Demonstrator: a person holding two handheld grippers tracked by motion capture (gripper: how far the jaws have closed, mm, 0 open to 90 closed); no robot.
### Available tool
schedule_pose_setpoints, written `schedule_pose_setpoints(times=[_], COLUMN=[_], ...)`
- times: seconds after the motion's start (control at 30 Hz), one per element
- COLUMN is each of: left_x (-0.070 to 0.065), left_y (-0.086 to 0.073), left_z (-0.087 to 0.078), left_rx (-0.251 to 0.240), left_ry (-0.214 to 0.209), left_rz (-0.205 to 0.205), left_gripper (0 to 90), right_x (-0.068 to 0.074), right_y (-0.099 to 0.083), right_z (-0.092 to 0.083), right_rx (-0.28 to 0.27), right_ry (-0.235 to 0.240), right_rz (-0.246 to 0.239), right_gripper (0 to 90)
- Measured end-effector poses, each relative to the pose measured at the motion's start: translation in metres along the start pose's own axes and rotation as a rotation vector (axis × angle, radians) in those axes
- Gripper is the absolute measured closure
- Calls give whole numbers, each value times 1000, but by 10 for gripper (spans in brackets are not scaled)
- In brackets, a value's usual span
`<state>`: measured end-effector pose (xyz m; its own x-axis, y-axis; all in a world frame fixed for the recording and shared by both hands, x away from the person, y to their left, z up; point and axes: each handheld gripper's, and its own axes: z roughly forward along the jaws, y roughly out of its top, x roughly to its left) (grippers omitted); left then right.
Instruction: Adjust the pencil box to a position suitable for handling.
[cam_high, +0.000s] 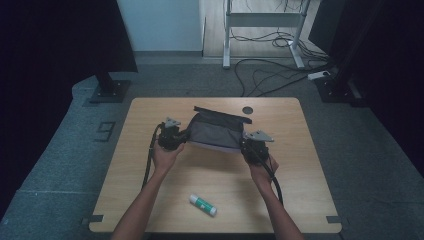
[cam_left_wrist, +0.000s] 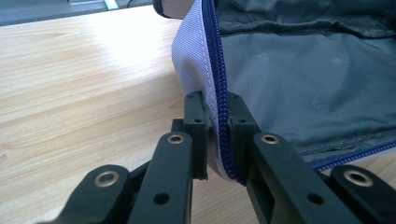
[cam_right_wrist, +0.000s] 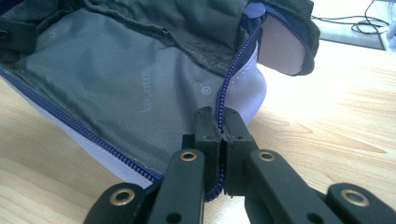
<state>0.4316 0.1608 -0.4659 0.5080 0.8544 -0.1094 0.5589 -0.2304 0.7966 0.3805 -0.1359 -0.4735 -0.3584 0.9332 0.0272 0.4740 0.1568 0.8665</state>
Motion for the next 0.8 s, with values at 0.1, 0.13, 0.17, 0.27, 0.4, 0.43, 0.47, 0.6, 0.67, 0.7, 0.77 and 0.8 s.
schedule_pose_setpoints(times=[0.1, 0.13, 0.17, 0.27, 0.4, 0.43, 0.47, 0.6, 0.67, 0.7, 0.77, 0.8], left_x=[0, 0, 0, 0, 0, 0, 0, -1, -1, -1, -1, -1], left_y=[-2, -2, -2, -3, -6, -7, -8, -12, -13, -14, -15, -16], left_z=[-6, -6, -8, -13, -18, -19, -20, -26, -28, -30, -34, -35], left_rx=[-5, -5, -5, -7, -9, -10, -9, -14, -16, -16, -22, -22], left_ry=[-1, -1, -1, -2, -3, -4, -5, -9, -10, -12, -13, -14], left_rz=[4, 4, 8, 12, 12, 12, 10, 10, 13, 13, 16, 17], left_gripper=[821, 821, 821, 821, 821, 821, 821, 821, 821, 821, 821, 821], right_x=[3, 4, 4, 7, 11, 12, 12, 16, 18, 18, 21, 21], right_y=[0, 1, 1, 1, 0, 0, 0, -1, -1, -1, -2, -2], right_z=[-3, -4, -4, -8, -11, -12, -13, -17, -20, -20, -23, -23], right_rx=[-5, -7, -7, -20, -26, -29, -30, -37, -44, -44, -49, -49], right_ry=[6, 8, 8, 15, 18, 19, 21, 28, 33, 33, 40, 40], right_rz=[-3, -5, -5, -7, -12, -14, -15, -20, -24, -24, -26, -26], right_gripper=[862, 861, 861, 861, 861, 861, 861, 861, 861, 861, 861, 861])
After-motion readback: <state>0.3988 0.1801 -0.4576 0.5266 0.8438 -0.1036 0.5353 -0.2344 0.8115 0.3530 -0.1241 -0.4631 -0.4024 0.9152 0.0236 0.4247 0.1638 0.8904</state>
